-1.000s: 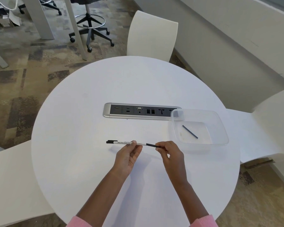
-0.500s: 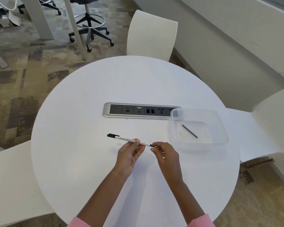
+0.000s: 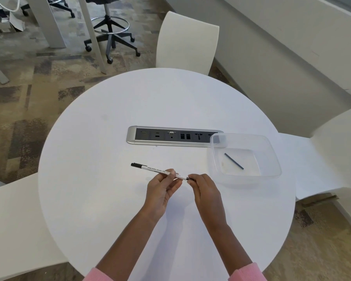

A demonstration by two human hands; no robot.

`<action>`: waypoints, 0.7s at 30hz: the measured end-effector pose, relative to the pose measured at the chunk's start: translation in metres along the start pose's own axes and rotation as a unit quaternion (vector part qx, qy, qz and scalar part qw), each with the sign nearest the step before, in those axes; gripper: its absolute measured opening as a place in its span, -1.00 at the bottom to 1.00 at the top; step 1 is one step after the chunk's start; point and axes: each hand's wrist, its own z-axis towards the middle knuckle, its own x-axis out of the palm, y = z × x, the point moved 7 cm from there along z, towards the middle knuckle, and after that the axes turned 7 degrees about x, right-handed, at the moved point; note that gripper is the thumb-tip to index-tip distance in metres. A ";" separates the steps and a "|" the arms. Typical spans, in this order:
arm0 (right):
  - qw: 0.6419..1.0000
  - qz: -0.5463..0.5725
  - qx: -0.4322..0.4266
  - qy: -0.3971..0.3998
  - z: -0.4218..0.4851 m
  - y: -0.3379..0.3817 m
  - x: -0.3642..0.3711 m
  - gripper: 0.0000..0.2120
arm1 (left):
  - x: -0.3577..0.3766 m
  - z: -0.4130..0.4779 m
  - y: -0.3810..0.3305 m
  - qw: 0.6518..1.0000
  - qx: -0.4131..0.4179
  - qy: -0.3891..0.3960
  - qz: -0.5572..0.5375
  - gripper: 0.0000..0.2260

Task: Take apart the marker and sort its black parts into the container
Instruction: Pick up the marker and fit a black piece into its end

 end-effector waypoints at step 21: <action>0.996 0.044 0.051 0.055 0.003 0.002 0.007 -0.80 | 0.013 -0.008 -0.008 0.996 0.052 0.036 0.070 -0.91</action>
